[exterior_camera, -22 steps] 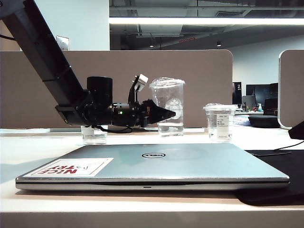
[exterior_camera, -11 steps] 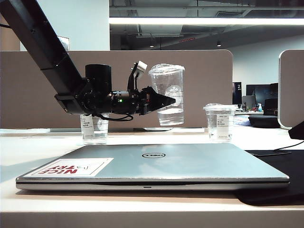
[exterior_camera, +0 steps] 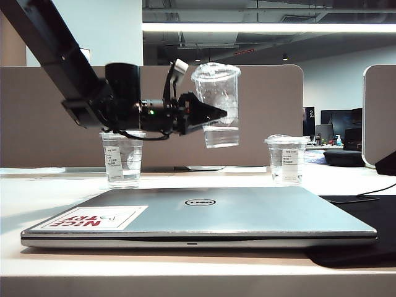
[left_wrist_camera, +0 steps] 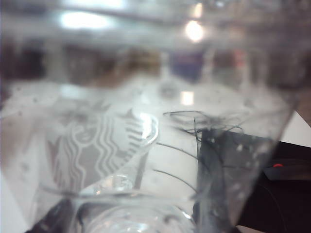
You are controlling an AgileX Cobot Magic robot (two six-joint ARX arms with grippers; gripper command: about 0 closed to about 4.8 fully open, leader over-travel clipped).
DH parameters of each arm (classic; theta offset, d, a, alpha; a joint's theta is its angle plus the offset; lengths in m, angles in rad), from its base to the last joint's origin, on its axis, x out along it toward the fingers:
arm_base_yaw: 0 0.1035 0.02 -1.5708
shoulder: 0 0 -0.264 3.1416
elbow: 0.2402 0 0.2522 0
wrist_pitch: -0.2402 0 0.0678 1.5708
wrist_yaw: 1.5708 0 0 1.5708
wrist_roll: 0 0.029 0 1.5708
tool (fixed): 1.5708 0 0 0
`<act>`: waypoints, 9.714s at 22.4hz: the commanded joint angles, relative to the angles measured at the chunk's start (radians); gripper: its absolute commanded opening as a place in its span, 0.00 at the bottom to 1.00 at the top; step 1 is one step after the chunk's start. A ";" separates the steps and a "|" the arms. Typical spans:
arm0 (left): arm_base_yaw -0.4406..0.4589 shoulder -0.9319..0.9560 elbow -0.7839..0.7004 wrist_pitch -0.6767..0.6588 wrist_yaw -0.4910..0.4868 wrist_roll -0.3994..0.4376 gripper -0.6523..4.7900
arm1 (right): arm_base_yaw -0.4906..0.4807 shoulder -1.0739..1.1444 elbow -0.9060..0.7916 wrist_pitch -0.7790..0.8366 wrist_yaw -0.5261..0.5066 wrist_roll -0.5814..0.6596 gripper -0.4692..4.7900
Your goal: Pick up the coffee cup on the middle and place it on the left side of the laptop.
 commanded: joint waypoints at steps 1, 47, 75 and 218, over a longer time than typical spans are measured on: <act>0.000 -0.074 -0.072 0.020 -0.029 0.048 0.74 | 0.000 0.000 -0.004 0.018 -0.002 -0.001 0.08; 0.462 -0.684 -1.407 0.581 -0.190 0.142 0.73 | 0.412 0.023 -0.004 0.017 0.001 -0.001 0.08; 0.545 -0.599 -1.411 0.595 -0.184 0.237 0.73 | 0.461 0.051 -0.004 0.018 0.001 -0.001 0.08; 0.284 -2.234 -1.614 -0.581 -0.985 0.155 0.11 | -0.505 -0.283 -0.004 0.017 -0.002 -0.001 0.08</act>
